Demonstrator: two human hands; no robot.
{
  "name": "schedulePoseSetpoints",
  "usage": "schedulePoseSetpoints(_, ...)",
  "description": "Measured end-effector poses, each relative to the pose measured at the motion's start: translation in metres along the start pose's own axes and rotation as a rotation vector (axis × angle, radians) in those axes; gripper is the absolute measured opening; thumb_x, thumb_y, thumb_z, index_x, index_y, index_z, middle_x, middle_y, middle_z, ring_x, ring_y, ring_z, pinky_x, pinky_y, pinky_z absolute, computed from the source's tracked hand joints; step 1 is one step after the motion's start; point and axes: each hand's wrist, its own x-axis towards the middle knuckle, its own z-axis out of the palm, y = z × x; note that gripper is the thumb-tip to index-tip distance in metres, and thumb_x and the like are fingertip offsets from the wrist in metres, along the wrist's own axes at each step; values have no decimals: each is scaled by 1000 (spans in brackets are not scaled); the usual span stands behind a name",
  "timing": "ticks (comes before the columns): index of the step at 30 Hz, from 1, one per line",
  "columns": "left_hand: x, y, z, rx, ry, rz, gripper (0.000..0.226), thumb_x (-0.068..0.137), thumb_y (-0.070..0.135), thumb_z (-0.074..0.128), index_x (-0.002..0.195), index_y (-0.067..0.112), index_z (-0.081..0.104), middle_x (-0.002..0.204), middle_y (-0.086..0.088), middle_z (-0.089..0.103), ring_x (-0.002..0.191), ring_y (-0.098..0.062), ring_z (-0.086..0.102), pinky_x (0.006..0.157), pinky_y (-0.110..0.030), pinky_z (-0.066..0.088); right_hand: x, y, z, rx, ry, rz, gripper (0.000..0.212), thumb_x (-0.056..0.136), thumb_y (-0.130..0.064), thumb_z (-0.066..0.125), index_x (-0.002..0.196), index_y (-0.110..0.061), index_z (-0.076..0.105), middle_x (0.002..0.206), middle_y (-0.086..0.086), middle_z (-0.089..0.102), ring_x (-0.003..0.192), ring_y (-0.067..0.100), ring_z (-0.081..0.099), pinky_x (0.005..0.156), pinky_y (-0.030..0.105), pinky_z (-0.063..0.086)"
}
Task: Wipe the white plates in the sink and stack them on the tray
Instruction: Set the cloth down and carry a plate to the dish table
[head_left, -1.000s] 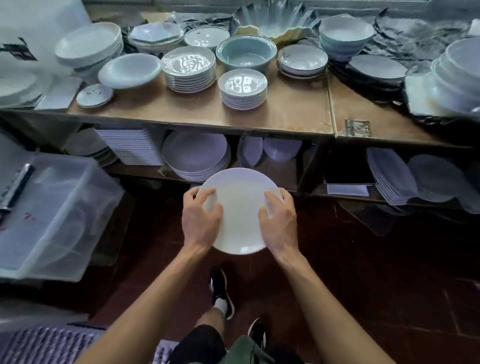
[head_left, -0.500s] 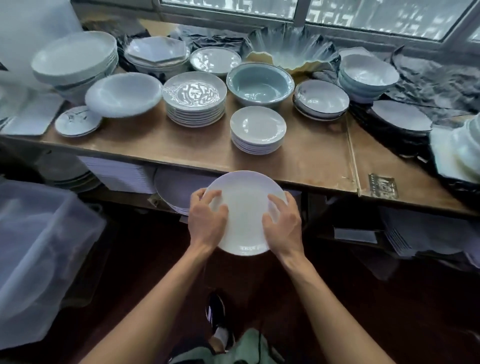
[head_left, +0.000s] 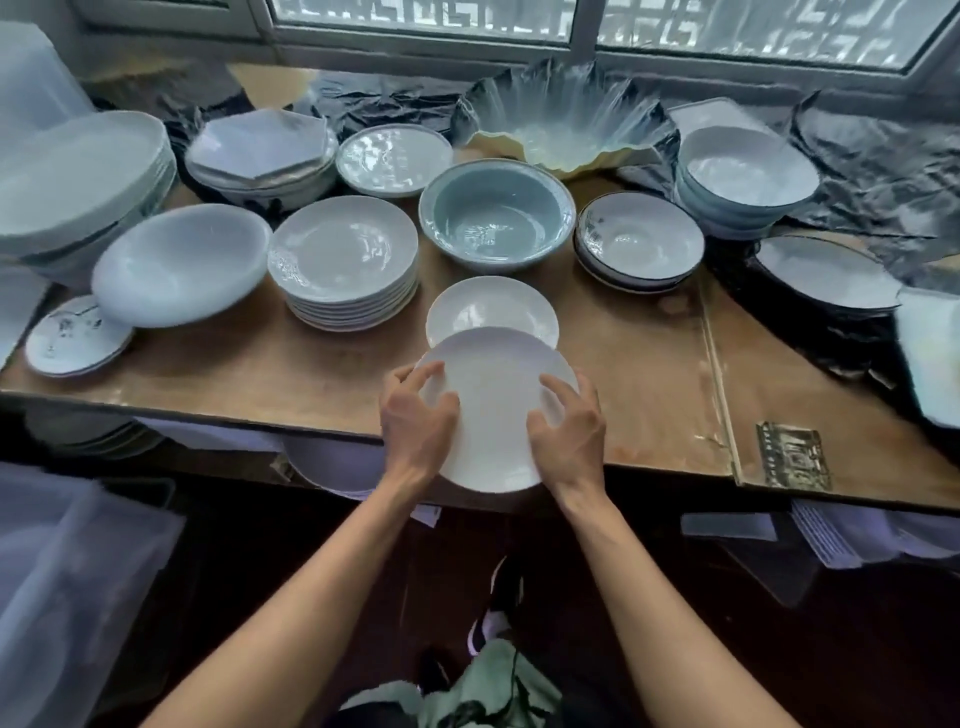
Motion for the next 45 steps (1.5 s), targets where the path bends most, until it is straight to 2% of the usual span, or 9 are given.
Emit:
schedulePoseSetpoints(1, 11, 4, 6, 7, 10, 2, 42, 81, 17, 65, 122, 26, 70, 124, 5, 50, 117, -14, 51, 103, -33, 43, 14, 0, 1, 4, -5, 1, 47, 84, -3, 61, 129, -14, 66, 151, 9, 44, 140, 26, 41, 117, 34, 35)
schedulePoseSetpoints(10, 83, 12, 43, 63, 43, -33, 41, 81, 13, 68, 121, 23, 70, 125, 2, 49, 125, -15, 43, 105, -28, 35, 103, -1, 24, -9, -87, 19, 47, 85, 0, 59, 127, -18, 67, 156, 9, 38, 142, 29, 38, 110, 19, 26)
schedulePoseSetpoints(20, 129, 3, 65, 73, 14, -39, 40, 79, 11, 67, 117, 26, 70, 123, 7, 51, 124, -13, 45, 107, -33, 39, 143, 4, 47, -23, -38, 93, 42, 85, 3, 60, 123, -13, 68, 157, 7, 37, 142, 27, 36, 107, 9, 18)
schedulePoseSetpoints(24, 140, -3, 67, 69, -7, -43, 40, 79, 10, 67, 116, 26, 70, 127, 8, 52, 127, -16, 47, 108, -33, 39, 145, 4, 56, -56, -18, 100, 41, 85, 4, 61, 123, -12, 67, 157, 7, 37, 139, 28, 35, 108, 13, 20)
schedulePoseSetpoints(28, 144, -6, 67, 52, 4, -30, 40, 79, 8, 67, 115, 25, 71, 128, 9, 54, 124, -13, 51, 109, -34, 40, 148, 6, 61, -76, -30, 116, 42, 86, 2, 63, 125, -12, 65, 157, 6, 36, 138, 30, 32, 118, 35, 27)
schedulePoseSetpoints(32, 145, -9, 70, 43, 9, -33, 39, 79, 8, 66, 116, 23, 70, 132, 7, 55, 125, -9, 51, 108, -26, 38, 151, 8, 64, -113, -33, 127, 43, 85, 0, 65, 127, -12, 63, 155, 5, 39, 137, 31, 29, 116, 41, 28)
schedulePoseSetpoints(35, 146, -10, 71, 41, 20, -34, 39, 79, 6, 67, 115, 20, 71, 132, 5, 56, 124, -11, 53, 104, -20, 35, 155, 10, 64, -130, -44, 148, 47, 85, -3, 67, 130, -14, 61, 154, 4, 41, 136, 31, 31, 116, 42, 26)
schedulePoseSetpoints(39, 146, -10, 72, 61, 18, -24, 39, 80, 7, 67, 117, 19, 70, 135, 3, 55, 126, -14, 52, 102, -21, 35, 156, 11, 68, -145, -38, 140, 49, 84, -5, 66, 132, -16, 60, 154, 3, 41, 136, 29, 32, 115, 42, 28)
schedulePoseSetpoints(45, 148, -12, 73, 84, -5, -4, 39, 83, 12, 66, 121, 21, 67, 144, 5, 54, 131, -9, 49, 105, -22, 34, 153, 10, 76, -117, 40, 105, 47, 85, -6, 63, 131, -12, 62, 152, 8, 43, 136, 29, 43, 113, 38, 36)
